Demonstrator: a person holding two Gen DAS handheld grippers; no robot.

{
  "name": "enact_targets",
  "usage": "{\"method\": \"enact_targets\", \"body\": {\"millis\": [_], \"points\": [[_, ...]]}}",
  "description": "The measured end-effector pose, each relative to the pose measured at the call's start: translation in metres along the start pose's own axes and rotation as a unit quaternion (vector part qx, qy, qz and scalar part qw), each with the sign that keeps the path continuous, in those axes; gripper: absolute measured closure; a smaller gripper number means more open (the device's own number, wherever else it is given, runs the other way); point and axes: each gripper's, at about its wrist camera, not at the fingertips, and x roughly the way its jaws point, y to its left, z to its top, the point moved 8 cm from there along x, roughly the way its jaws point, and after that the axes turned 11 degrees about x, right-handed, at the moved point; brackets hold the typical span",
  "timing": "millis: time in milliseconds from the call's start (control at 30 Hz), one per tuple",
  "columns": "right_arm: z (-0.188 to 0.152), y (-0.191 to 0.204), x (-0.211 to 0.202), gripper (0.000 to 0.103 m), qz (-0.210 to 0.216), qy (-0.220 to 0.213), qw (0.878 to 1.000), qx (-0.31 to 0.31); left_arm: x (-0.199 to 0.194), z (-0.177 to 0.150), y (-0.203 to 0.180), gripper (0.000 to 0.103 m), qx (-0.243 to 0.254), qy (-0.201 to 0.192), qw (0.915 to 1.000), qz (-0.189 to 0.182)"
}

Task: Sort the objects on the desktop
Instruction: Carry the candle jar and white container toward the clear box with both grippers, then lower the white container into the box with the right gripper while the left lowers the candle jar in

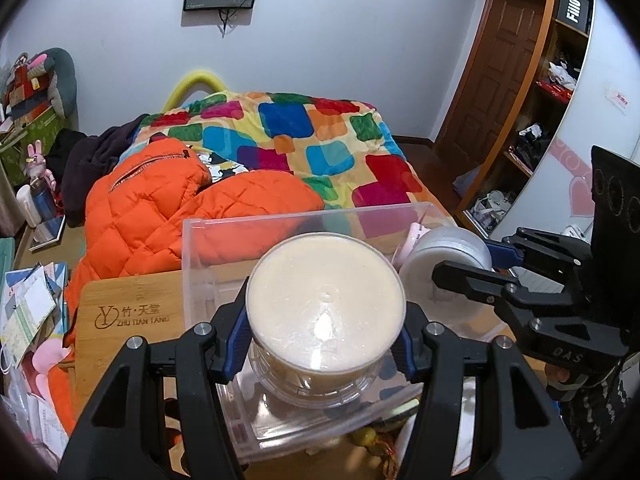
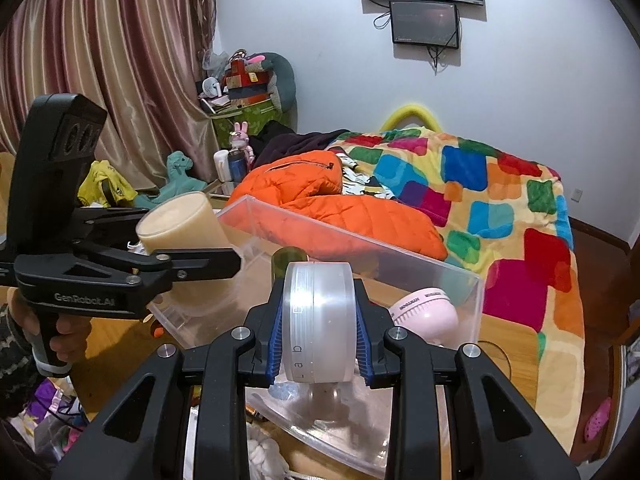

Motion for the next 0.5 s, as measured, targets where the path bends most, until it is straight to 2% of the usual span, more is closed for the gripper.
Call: {"method": "enact_targets", "body": {"millis": [500], "points": [[-0.014,0.004,0.02,0.076,0.018,0.029,0.999,0.0,0.022,-0.009,0.006,0.045,-0.001,0.021,0.9998,0.002]]}}
